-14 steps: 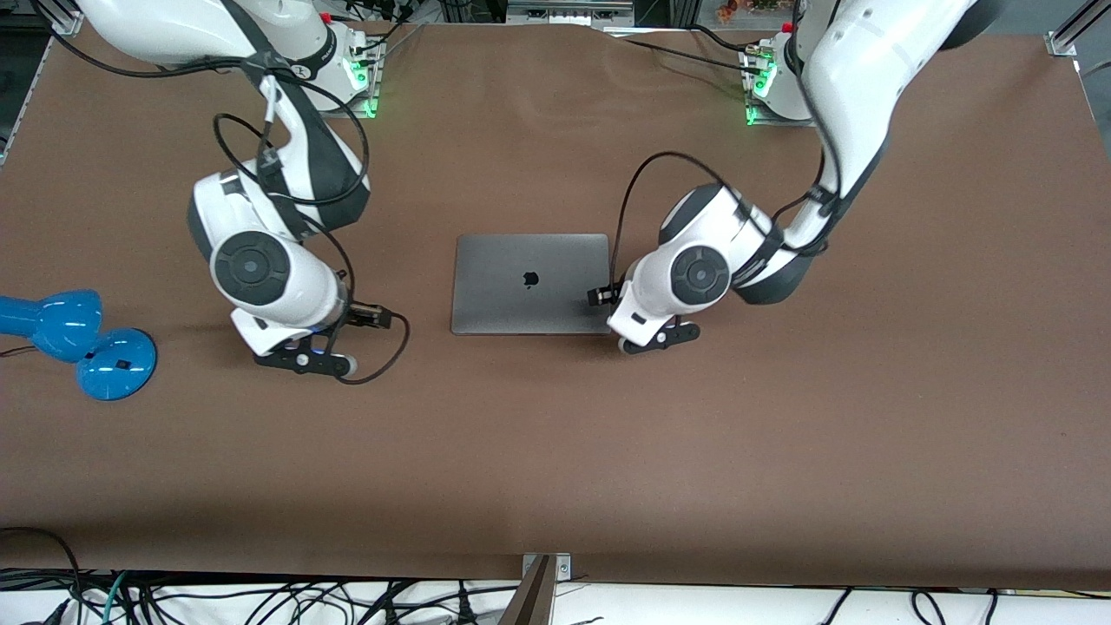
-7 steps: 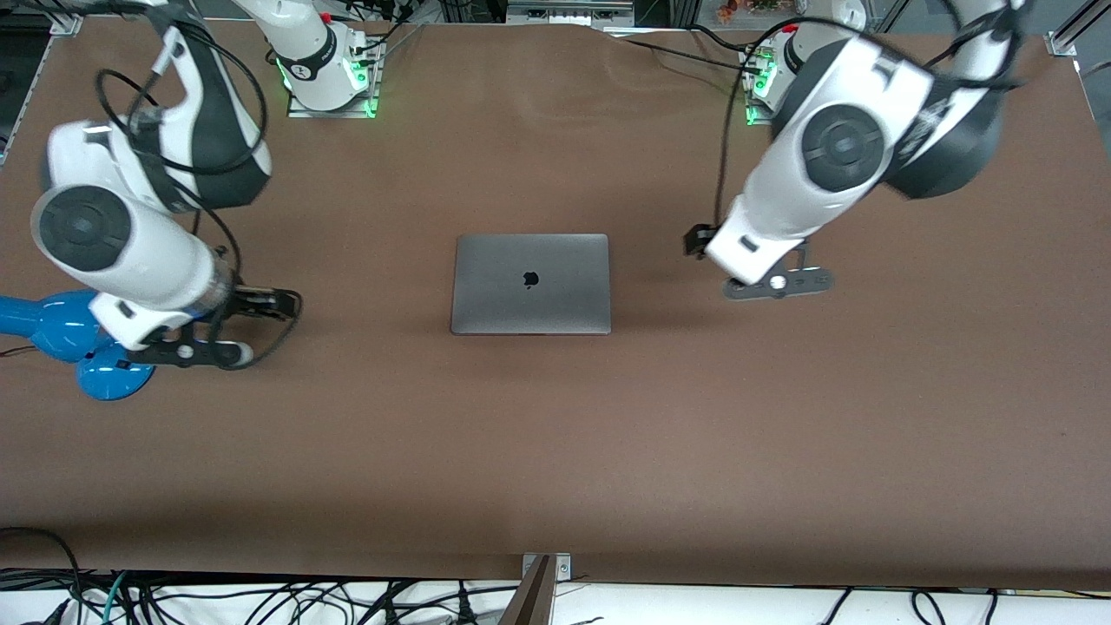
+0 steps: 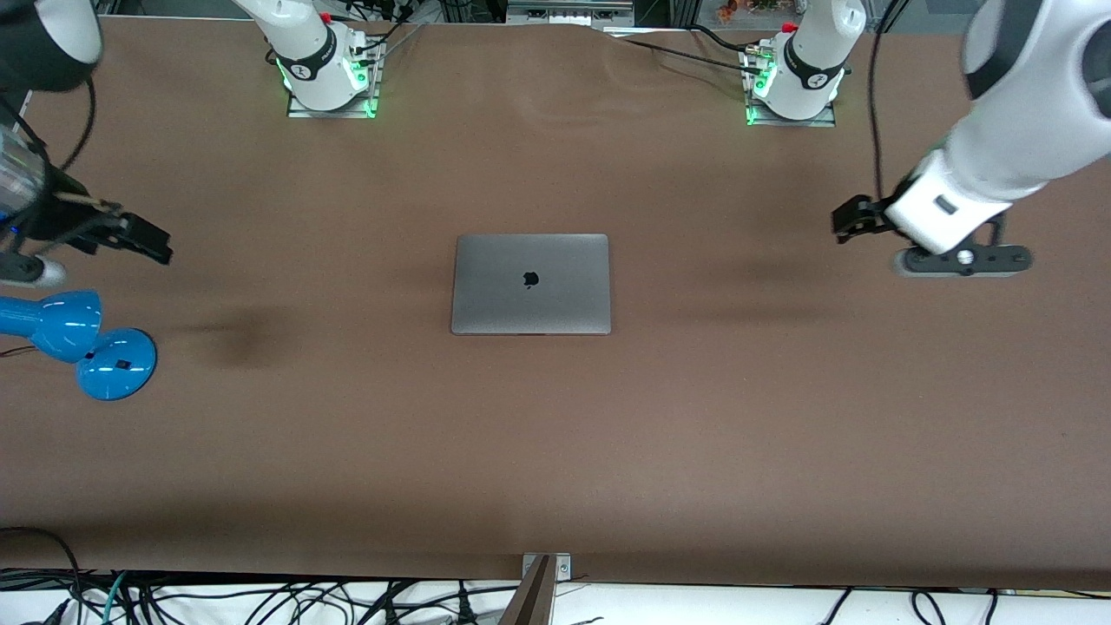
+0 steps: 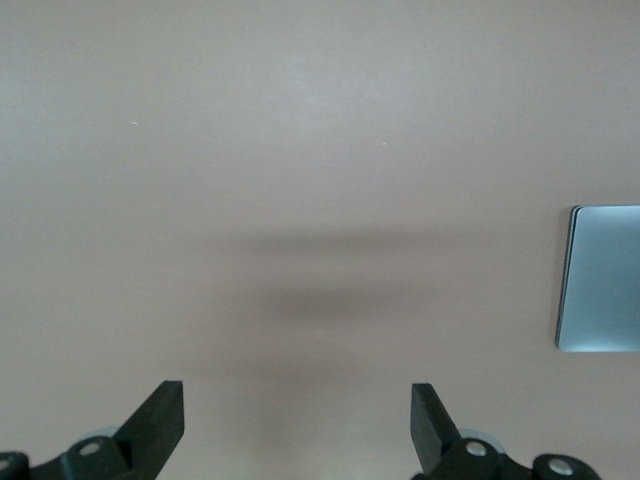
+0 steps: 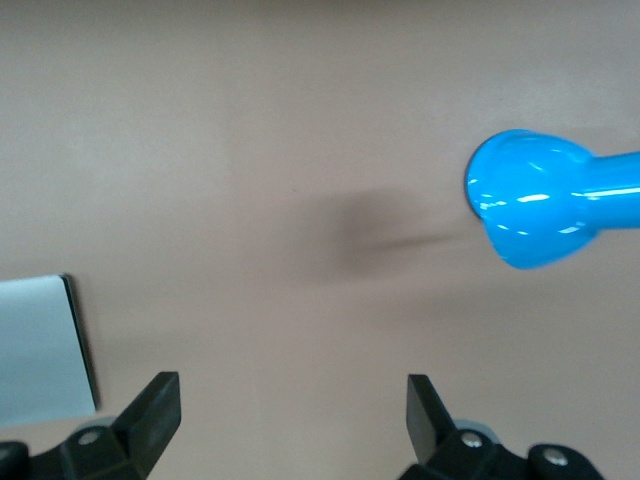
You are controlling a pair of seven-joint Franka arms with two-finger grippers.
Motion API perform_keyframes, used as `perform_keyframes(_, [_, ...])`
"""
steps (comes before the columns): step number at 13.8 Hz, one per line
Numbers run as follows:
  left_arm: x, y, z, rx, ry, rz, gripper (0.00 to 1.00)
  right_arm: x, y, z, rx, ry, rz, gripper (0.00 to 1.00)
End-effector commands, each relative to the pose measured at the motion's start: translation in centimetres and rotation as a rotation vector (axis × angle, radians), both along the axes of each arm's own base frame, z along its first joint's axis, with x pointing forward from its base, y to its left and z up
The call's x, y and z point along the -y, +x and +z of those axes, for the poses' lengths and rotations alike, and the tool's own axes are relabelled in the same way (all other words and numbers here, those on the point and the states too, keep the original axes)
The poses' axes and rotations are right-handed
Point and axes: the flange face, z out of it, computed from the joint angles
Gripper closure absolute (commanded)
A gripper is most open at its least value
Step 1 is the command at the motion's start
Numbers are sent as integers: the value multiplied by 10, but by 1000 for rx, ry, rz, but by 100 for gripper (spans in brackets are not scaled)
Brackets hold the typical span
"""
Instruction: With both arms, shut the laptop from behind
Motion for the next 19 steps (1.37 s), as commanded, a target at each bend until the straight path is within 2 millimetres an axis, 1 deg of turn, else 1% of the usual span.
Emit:
perform_keyframes(1, [-32, -19, 17, 28, -48, -31, 0, 11, -25, 31, 43, 14, 25, 0])
perform_keyframes(2, [-36, -21, 23, 39, -53, -44, 0, 16, -32, 40, 47, 15, 17, 0])
perform_keyframes(3, [-36, -21, 27, 40, -51, -69, 0, 16, -39, 44, 29, 16, 16, 0])
perform_keyframes(4, [-37, -21, 29, 41, -47, -70, 0, 13, -40, 43, 18, 15, 20, 0])
perform_keyframes(5, [-37, -20, 34, 51, -40, -62, 0, 9, -40, 40, 11, 15, 24, 0])
perform_keyframes(6, [-33, -19, 35, 46, -31, -69, 0, 9, -40, 41, 14, 15, 8, 0])
perform_keyframes(8, [-34, -19, 36, 46, -29, -66, 0, 4, -35, 33, 2, 15, 12, 0])
perform_keyframes(10, [-27, -20, 37, 48, -29, -71, 0, 3, -32, 29, -1, 17, 15, 0])
perform_keyframes(11, [-30, -20, 37, 48, -28, -58, 0, 2, -30, 28, -1, 20, 14, 0])
perform_keyframes(12, [-25, -20, 36, 46, -28, -67, 0, 1, -30, 28, -1, 18, 17, 0])
perform_keyframes(14, [-25, -20, 37, 48, -26, -68, 0, -1, -30, 28, -4, 20, 20, 0])
perform_keyframes(19, [-29, -20, 37, 46, -26, -58, 0, 0, -31, 28, -5, 20, 20, 0])
